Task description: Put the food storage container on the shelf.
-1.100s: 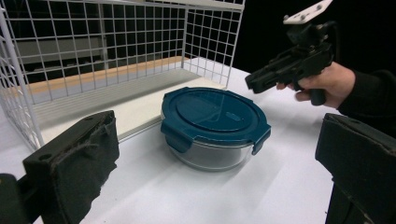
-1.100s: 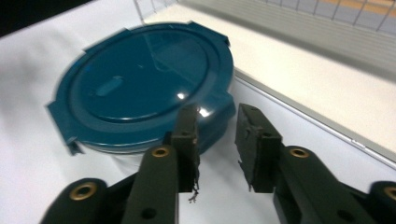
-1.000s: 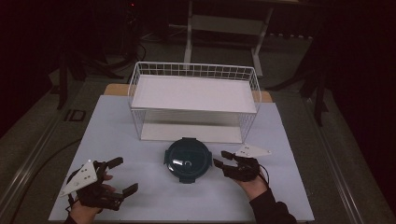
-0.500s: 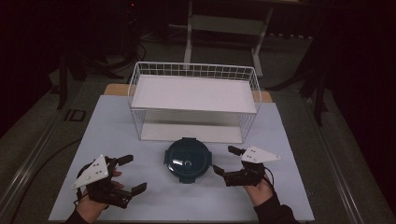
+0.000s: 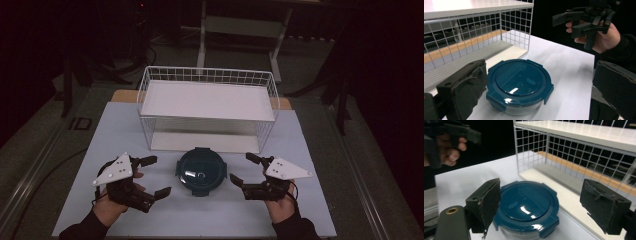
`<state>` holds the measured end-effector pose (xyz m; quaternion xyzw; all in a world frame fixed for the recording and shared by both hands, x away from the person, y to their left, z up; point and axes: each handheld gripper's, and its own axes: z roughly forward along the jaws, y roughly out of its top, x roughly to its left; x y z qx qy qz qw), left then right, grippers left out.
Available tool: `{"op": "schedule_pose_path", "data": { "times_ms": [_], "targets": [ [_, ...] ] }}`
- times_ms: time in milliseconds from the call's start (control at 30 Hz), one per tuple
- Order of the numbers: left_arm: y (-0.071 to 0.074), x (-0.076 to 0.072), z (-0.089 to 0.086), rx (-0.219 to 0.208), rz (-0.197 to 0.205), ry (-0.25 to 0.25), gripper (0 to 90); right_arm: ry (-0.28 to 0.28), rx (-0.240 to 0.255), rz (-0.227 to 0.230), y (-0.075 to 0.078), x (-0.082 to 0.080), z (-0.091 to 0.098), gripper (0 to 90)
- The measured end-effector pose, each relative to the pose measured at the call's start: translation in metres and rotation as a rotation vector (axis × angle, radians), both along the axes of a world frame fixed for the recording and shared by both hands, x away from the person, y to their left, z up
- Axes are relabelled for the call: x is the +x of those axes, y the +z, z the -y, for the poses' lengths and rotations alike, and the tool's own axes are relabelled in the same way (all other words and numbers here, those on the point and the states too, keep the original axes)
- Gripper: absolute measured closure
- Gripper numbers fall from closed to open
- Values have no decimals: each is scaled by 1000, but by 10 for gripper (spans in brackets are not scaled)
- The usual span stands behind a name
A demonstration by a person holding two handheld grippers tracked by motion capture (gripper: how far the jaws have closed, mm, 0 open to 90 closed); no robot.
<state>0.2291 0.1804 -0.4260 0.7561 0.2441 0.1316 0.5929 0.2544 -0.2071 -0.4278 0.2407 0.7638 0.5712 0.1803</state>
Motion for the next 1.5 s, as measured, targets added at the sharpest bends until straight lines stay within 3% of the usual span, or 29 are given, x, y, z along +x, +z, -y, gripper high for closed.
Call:
{"op": "schedule_pose_path", "data": {
  "times_ms": [100, 200, 433, 533, 667, 767, 967, 1133, 1233, 1333, 1500],
  "targets": [
    [4, 9, 2, -2, -13, 4, 0, -15, -20, -18, 0, -1, -1, 167],
    [7, 18, 3, -8, -32, 14, 0, -34, -27, 21, 1, -5, -2, 163],
    [10, 38, 3, -17, -78, 26, 0, -28, 13, 53, 4, -5, 1, 135],
    [8, 46, 6, -5, -106, 36, 0, -56, 12, 53, 5, -6, 1, 125],
    [1, 59, 9, 16, -187, 64, 0, -87, 18, 39, 2, -6, 1, 111],
    [-8, 69, 9, 15, -273, 99, 0, -96, 5, 37, -1, -5, 2, 103],
    [-28, 86, 12, 12, -439, 89, 0, -94, -12, 22, -8, -4, -2, 103],
    [-44, 98, 14, -24, -583, 67, 0, -84, -18, 11, -11, -2, -5, 103],
    [-52, 104, 15, -11, -661, 82, 0, -80, -24, 10, -12, -3, -6, 104],
    [-59, 108, 15, -1, -723, 81, 0, -80, -33, 7, -13, -3, -6, 104],
    [-70, 114, 12, -21, -839, 93, 69, -79, -34, -10, -15, -2, -6, 106]
  ]
}}
